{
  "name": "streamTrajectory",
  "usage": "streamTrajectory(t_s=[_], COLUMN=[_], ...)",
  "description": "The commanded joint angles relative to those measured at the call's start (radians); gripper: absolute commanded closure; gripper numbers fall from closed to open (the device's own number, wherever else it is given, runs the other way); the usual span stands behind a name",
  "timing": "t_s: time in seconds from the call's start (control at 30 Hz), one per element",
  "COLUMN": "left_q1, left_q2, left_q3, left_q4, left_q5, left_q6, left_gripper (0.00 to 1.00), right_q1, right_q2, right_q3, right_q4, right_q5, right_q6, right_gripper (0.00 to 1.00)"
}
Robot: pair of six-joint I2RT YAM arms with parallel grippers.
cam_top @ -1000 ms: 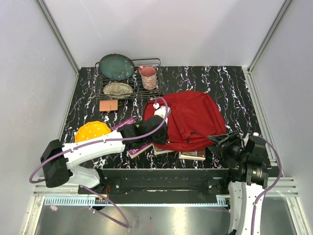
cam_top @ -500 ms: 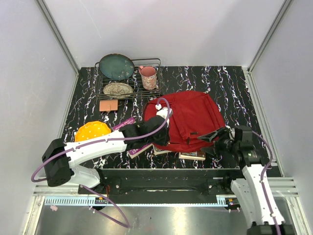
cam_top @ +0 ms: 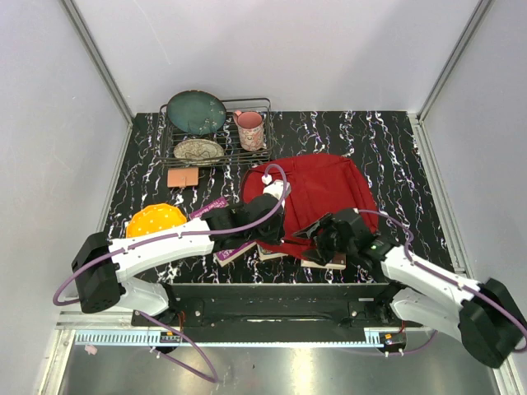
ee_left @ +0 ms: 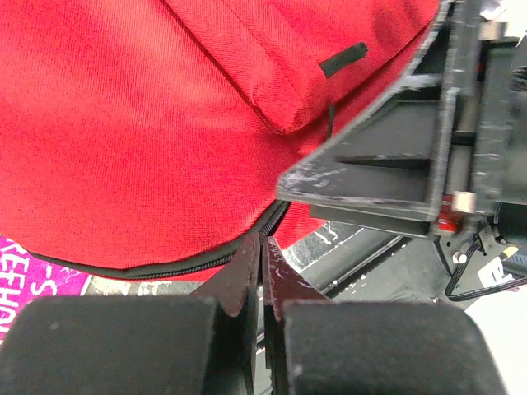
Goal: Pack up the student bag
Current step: Unzip the student bag at the center of the board.
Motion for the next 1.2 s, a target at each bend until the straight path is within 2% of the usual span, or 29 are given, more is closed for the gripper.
streamTrajectory(t_s=[0.0,0.1,0.27,0.53,0.63,0.73,0.93,1.07,1.17], left_q1=[0.003,0.003,0.003,0.003,0.003,0.003,0.003,0.003,0.003], left_q2=[-0.025,-0.044,-0.05,-0.044,-0.05,-0.057,-0.073,-0.09,-0.113], left_q3=[0.054,0.043,0.042,0.068,0.076,0.079,0.072,0.062,0.036], left_q4=[-0.003,-0.004,-0.006,-0.006,-0.006,-0.006,-0.015,-0.047,-0.064], left_q5=[-0.007,-0.007,0.004,0.033,0.039,0.05,0.05,0.0,-0.037], left_q6=[0.016,0.016,0.027,0.036,0.041,0.044,0.044,0.039,0.032], left_gripper=[1.0,1.0,1.0,1.0,1.0,1.0,1.0,1.0,1.0], right_q1=[0.054,0.057,0.057,0.057,0.057,0.055,0.057,0.052,0.007], right_q2=[0.123,0.136,0.101,0.113,0.113,0.104,0.047,-0.034,-0.1], right_q3=[0.051,0.069,0.028,0.043,0.046,0.04,0.057,0.107,0.13], right_q4=[0.203,0.193,0.203,0.197,0.199,0.199,0.138,-0.002,-0.092], right_q5=[0.127,0.178,0.227,0.228,0.232,0.245,0.311,0.437,0.465], right_q6=[0.101,0.089,0.089,0.021,0.009,-0.003,-0.049,-0.11,-0.161], right_gripper=[0.29,0.33,0.56,0.66,0.89,1.0,1.0,1.0,1.0])
